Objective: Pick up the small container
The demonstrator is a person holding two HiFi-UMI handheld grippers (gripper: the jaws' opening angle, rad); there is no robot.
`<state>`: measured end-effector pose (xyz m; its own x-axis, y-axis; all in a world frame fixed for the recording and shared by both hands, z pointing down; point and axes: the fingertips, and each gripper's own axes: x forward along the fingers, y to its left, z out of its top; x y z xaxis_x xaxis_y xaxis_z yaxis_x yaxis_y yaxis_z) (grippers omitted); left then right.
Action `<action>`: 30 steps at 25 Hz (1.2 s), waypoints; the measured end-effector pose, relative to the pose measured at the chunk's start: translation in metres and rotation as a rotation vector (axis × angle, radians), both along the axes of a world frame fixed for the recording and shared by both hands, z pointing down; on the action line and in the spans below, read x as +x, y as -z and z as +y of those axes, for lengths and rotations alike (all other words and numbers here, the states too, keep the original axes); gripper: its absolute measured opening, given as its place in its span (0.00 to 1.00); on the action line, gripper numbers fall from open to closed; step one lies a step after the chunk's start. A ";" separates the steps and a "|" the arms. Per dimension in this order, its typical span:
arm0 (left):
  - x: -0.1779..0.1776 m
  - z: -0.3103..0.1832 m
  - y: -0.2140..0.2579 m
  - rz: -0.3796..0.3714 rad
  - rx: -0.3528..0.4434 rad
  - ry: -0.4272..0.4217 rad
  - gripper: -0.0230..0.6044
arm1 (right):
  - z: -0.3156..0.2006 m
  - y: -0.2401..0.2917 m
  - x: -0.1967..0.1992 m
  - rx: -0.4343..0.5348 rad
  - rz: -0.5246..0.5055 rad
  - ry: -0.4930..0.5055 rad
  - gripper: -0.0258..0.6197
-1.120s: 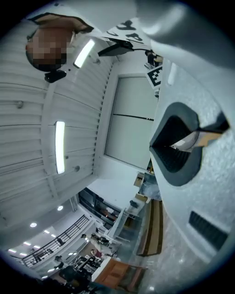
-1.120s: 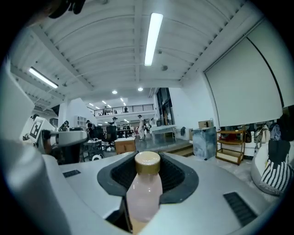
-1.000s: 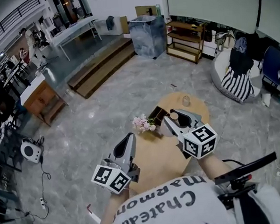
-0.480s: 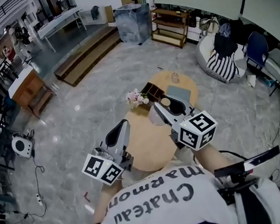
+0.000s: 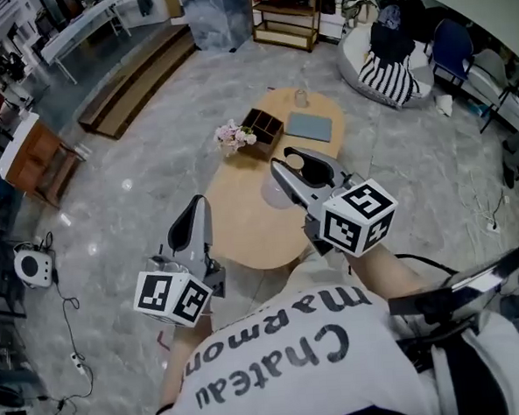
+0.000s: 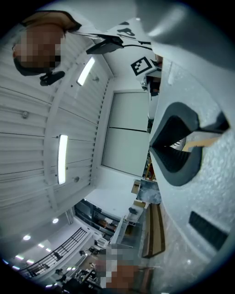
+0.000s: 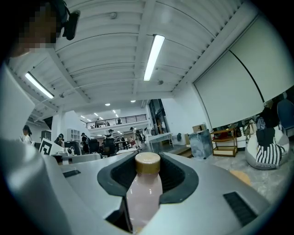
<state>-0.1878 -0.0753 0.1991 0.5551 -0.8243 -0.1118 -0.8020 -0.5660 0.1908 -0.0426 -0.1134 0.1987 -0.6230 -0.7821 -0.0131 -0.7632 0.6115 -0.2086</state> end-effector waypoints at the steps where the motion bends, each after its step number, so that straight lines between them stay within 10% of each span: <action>1: -0.002 0.005 0.000 0.007 0.008 0.010 0.06 | 0.005 -0.001 0.001 -0.002 -0.005 -0.006 0.25; 17: 0.044 0.054 0.005 0.068 0.029 -0.098 0.06 | 0.050 -0.004 0.058 -0.032 -0.006 -0.070 0.25; 30: 0.133 0.058 0.005 0.095 -0.020 0.014 0.06 | 0.046 0.007 0.158 -0.037 0.026 -0.001 0.25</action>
